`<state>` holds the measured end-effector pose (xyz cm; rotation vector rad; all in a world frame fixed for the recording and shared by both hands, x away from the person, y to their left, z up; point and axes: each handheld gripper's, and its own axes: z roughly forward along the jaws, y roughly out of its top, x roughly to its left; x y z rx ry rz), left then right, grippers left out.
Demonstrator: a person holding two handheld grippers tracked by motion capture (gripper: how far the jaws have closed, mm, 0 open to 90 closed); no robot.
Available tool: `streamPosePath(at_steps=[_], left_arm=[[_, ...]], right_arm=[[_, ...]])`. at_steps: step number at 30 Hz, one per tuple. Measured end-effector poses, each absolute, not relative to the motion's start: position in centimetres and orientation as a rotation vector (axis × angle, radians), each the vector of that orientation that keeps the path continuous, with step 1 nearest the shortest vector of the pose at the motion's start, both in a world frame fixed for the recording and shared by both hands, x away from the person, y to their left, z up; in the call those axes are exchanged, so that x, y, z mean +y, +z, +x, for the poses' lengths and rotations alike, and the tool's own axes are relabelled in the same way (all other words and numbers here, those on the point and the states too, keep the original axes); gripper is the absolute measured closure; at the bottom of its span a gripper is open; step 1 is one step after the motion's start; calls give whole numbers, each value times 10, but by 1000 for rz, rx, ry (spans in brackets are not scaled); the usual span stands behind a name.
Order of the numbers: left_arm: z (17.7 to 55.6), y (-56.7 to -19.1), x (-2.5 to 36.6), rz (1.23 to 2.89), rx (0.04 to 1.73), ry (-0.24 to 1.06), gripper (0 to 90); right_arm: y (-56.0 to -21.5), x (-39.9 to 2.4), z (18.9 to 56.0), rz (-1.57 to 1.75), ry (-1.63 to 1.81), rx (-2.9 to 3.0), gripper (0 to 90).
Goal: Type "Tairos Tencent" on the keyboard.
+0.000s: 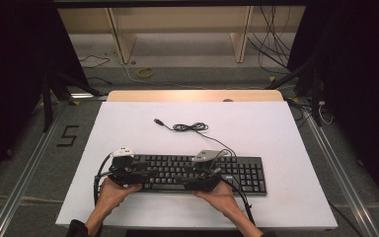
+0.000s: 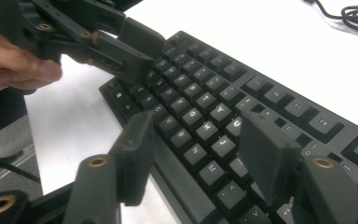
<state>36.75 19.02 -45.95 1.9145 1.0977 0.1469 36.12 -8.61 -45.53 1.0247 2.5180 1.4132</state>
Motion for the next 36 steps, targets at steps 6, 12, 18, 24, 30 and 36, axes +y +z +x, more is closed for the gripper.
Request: streamPosePath(at_steps=[6, 12, 18, 24, 30, 36], left_arm=[[362, -457, 193, 1891, 1098, 161, 408], [356, -457, 197, 1867, 1096, 171, 400], [352, -458, 197, 1864, 1088, 175, 392], [349, -458, 197, 1859, 1087, 171, 381], [348, -460, 199, 1866, 1078, 171, 366], [345, -459, 200, 1856, 1072, 174, 355]], right_arm=[[-457, -81, 365, 1033, 1398, 2527, 571], [-459, -79, 367, 1030, 1380, 2536, 665], [-461, -76, 369, 1020, 1373, 2546, 749], [-465, -72, 370, 1013, 1354, 2562, 814], [-467, -70, 372, 1014, 1337, 2564, 859], [-468, -69, 372, 1009, 1320, 2576, 891]])
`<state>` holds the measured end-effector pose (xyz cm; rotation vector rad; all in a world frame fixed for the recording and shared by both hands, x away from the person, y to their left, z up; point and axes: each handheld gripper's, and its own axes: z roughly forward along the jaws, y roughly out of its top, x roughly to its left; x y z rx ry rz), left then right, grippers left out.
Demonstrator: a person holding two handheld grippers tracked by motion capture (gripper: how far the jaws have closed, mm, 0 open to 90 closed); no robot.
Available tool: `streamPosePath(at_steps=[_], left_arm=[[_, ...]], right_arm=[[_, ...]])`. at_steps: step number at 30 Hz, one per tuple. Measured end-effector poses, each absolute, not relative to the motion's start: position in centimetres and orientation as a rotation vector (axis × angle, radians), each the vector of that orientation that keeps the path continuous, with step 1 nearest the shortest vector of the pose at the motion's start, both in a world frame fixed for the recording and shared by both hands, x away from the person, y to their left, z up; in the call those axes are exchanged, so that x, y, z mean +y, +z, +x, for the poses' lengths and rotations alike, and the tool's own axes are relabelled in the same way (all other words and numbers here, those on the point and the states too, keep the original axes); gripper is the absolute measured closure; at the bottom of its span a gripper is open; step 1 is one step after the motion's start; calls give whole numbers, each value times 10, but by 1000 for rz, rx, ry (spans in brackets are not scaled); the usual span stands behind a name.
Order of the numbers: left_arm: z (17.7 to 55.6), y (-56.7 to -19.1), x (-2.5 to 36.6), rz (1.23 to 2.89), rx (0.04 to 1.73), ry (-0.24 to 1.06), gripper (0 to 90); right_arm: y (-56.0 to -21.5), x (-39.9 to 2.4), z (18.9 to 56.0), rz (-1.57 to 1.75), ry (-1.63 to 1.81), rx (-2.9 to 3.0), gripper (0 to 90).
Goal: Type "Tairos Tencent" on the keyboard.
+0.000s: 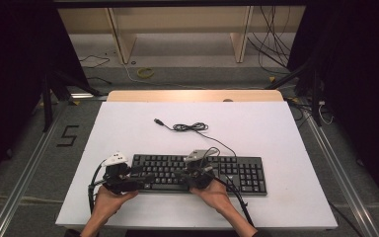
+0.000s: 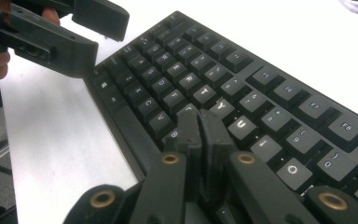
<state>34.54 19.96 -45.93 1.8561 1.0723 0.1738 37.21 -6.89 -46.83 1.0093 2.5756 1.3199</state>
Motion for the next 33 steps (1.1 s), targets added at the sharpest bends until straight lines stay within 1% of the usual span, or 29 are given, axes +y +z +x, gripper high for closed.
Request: streamPosePath(at_steps=[33], left_arm=[[343, -461, 202, 1862, 1072, 169, 340]], right_arm=[[-480, -60, 371, 987, 1232, 2625, 900]])
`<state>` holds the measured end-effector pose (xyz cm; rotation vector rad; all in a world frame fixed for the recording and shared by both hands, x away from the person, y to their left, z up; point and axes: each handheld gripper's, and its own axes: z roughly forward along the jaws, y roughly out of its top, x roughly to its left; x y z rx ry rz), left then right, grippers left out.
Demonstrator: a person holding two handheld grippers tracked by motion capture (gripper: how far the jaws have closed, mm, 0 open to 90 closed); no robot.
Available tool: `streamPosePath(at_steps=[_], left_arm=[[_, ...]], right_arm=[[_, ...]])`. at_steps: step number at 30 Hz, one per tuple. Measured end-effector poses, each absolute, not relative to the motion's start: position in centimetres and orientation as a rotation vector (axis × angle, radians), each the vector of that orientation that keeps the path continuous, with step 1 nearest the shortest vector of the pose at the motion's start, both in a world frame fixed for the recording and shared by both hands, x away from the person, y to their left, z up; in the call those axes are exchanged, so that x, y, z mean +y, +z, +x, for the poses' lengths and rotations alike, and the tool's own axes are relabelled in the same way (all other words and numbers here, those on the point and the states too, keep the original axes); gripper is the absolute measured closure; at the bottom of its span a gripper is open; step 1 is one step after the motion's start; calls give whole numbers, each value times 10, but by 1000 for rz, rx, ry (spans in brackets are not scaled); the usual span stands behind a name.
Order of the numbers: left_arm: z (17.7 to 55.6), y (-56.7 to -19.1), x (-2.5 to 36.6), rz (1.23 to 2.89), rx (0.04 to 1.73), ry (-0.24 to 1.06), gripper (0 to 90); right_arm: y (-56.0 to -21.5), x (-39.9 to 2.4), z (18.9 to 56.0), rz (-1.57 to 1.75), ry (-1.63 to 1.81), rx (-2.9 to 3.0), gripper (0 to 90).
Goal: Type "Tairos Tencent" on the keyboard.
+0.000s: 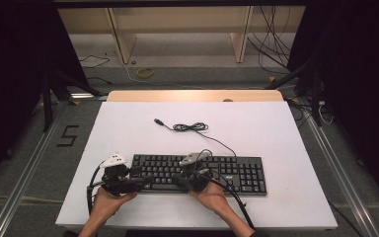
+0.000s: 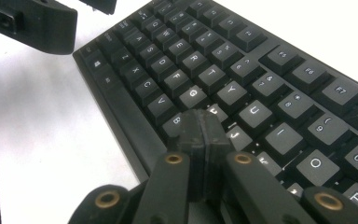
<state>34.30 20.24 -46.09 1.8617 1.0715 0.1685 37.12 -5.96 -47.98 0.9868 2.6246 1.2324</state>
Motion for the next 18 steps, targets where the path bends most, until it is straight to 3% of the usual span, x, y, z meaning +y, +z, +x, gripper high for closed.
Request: streamPosePath(at_steps=[13, 18], left_arm=[[343, -462, 202, 1868, 1071, 167, 342], [343, -463, 201, 1866, 1068, 168, 342]], right_arm=[[-482, -60, 371, 1014, 1229, 2624, 900], [-477, -64, 370, 1029, 1280, 2597, 831]])
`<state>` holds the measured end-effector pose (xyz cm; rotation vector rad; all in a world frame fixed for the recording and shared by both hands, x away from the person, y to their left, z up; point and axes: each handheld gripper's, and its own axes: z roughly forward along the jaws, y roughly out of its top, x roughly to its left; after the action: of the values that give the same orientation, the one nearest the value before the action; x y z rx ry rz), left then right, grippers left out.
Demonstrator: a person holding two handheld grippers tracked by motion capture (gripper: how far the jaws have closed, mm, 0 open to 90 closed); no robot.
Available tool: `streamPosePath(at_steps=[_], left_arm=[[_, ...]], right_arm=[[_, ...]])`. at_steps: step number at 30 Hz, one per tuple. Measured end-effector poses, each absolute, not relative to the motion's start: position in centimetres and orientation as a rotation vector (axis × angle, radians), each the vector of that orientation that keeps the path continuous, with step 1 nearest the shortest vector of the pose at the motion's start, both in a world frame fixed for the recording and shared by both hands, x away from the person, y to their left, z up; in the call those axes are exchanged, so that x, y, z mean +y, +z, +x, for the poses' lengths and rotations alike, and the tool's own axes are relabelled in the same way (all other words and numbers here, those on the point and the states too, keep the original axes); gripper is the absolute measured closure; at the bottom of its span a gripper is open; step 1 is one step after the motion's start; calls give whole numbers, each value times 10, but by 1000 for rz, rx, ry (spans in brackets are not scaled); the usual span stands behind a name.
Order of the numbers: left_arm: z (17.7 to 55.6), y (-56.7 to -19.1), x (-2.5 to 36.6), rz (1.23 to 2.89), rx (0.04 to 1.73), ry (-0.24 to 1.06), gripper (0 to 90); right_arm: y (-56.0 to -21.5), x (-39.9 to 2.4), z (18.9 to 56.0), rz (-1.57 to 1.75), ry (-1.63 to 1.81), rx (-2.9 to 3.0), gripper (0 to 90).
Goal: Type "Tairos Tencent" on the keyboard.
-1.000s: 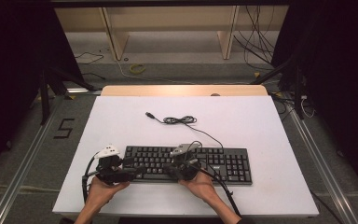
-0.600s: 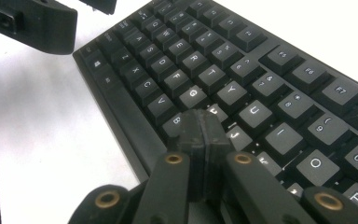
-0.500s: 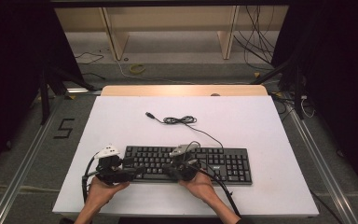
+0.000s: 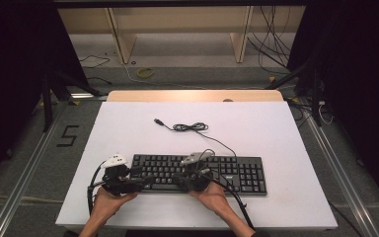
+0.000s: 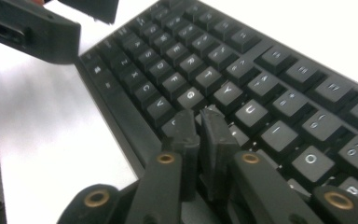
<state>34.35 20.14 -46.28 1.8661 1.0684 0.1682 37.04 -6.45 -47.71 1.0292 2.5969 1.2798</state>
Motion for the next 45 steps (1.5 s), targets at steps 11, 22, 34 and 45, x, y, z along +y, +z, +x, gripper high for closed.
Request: streamPosePath(at_steps=[11, 22, 34, 45], left_arm=[[343, -463, 201, 1863, 1056, 174, 342], [343, -464, 198, 1871, 1042, 174, 352], [343, -465, 197, 1875, 1019, 164, 476], [344, -466, 193, 1902, 1006, 180, 645]], right_arm=[[-467, -75, 370, 1057, 1363, 2557, 596], [-460, -82, 370, 1081, 1388, 2516, 411], [-456, -88, 366, 1066, 1411, 2502, 364], [-453, -96, 363, 1055, 1438, 2485, 352]])
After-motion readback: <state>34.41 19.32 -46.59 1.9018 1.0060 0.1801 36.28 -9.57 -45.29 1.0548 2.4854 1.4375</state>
